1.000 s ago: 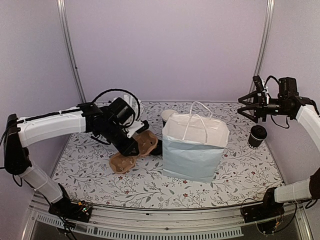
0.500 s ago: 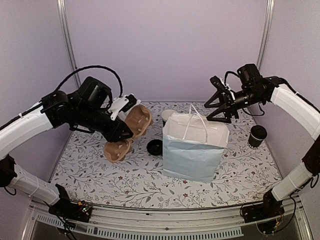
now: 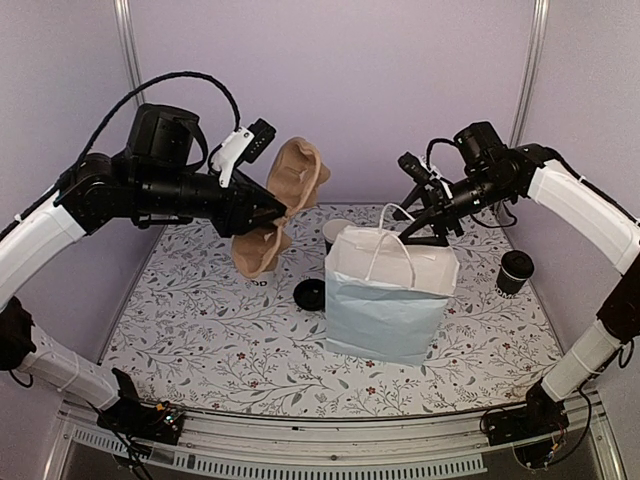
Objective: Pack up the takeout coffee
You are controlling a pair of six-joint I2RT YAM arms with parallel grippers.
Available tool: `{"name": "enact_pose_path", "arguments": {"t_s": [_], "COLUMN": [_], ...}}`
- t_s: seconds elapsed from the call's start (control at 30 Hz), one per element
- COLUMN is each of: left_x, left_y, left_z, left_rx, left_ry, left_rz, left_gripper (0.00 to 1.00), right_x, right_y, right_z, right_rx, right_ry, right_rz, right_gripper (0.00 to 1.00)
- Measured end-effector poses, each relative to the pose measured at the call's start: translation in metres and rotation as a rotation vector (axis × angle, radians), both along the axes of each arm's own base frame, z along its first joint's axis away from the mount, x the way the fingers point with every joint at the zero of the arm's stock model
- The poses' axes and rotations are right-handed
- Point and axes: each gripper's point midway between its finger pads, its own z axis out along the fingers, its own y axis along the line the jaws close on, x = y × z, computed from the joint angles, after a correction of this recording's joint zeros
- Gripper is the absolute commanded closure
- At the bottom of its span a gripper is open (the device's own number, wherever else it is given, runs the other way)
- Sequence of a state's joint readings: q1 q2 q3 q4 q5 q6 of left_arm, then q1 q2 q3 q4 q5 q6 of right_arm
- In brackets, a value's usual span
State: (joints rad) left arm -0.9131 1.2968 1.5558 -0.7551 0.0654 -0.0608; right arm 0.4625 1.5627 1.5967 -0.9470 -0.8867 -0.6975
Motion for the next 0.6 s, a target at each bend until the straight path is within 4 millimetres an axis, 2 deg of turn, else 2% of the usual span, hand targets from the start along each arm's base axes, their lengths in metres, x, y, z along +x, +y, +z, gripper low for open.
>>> {"name": "enact_pose_path", "arguments": {"t_s": [0.1,0.23,0.43,0.6], "left_x": [0.001,0.0,-0.004,-0.006], "left_y": [-0.012,-0.021,-0.035,-0.044], "left_z": [0.004,0.01,0.046,0.07], "left_rx": [-0.014,-0.033,-0.112,-0.163], "left_ry": [-0.024,-0.048,-0.131,-0.187], "left_rz": [-0.028,-0.06,-0.121,-0.153], "left_gripper": [0.66,0.65,0.65,0.65], "right_x": [-0.003,0.004,0.013,0.018], "right_y": [0.0,-0.007,-0.01,-0.008], "right_z": [-0.001,0.0,-0.01,-0.027], "right_rx": [-0.023,-0.063,-0.104,-0.132], "right_ry": [-0.008,-0.037,-0.028,0.016], "right_rz": [-0.007,-0.072,-0.12,-0.126], "right_gripper": [0.22,0.28,0.49,0.73]}}
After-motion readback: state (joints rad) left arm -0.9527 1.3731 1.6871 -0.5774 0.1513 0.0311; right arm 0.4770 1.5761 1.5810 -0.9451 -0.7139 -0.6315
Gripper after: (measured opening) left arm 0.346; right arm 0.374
